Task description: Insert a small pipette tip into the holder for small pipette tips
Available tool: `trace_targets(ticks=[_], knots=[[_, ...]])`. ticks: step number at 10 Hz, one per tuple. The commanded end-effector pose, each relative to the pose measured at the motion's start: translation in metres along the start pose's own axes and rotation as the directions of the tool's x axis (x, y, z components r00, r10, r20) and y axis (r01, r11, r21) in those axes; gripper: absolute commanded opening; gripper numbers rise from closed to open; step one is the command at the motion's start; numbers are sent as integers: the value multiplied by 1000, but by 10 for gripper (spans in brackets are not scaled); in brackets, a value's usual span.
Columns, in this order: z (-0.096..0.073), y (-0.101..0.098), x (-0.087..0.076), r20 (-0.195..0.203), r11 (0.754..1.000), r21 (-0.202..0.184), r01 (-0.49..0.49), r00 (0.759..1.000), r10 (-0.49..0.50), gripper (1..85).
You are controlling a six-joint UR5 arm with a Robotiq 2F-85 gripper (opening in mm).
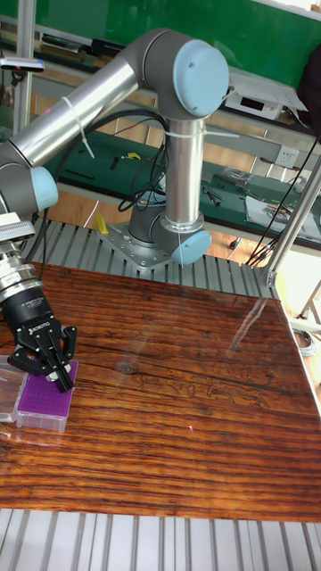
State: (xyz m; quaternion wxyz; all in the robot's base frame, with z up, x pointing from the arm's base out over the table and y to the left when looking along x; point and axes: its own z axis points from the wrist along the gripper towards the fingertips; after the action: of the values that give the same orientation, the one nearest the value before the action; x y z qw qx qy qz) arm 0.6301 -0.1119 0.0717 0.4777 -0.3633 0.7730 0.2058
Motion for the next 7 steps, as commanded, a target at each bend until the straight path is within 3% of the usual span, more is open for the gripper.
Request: trace_targets(ticks=[1,7], knots=[[-3,-3,-3,4,1000,8,-10,1000,10,10],[-2,-3,2,6,1000,3,-8,1000,8,10]])
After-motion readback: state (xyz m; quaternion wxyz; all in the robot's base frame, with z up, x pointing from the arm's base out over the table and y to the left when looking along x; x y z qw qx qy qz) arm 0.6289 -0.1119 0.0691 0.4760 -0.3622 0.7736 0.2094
